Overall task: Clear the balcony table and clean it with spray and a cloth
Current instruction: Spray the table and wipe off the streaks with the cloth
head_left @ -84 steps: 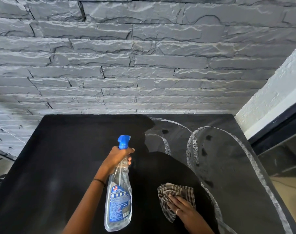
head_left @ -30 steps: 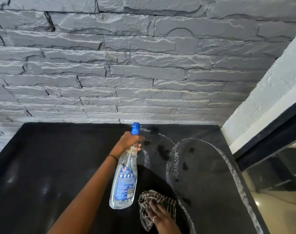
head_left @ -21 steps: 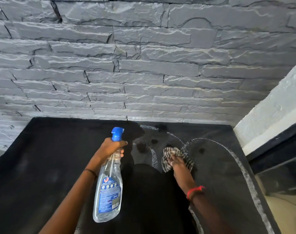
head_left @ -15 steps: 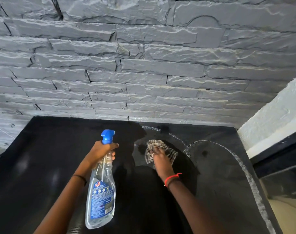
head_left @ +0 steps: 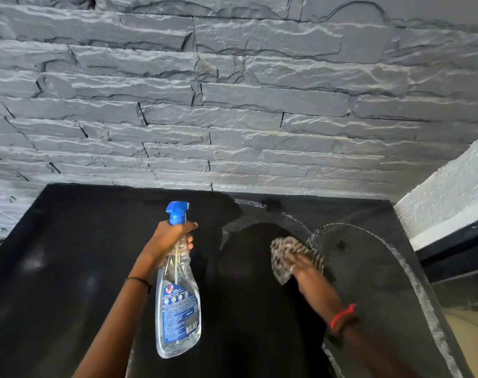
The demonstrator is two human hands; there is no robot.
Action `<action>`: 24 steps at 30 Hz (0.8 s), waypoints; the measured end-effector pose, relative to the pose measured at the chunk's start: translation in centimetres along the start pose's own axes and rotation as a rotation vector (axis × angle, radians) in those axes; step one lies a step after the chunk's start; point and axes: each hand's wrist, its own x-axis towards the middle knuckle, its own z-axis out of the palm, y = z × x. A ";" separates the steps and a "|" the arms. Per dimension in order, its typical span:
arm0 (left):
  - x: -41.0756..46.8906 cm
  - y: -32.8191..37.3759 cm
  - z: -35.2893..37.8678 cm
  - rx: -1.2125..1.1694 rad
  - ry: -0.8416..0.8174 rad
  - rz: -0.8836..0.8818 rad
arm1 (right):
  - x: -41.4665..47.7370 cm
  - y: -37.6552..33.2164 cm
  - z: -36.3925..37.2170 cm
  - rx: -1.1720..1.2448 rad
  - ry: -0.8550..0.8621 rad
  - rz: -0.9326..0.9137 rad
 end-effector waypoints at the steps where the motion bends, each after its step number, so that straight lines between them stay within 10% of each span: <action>1: 0.0 0.0 0.1 -0.003 0.002 -0.001 | 1.4 1.2 -0.8 -0.009 0.008 0.031; 8: 0.1 -0.1 -1.4 -0.012 0.008 -0.003 | 13.0 -2.6 -2.1 -0.082 0.120 0.086; 16: 1.0 0.8 -2.8 -0.018 0.030 0.020 | 8.5 -12.8 1.3 -0.021 0.086 -0.338; 24: 1.8 1.1 -3.1 -0.038 -0.009 0.040 | 2.8 -1.7 0.7 -0.052 -0.047 -0.156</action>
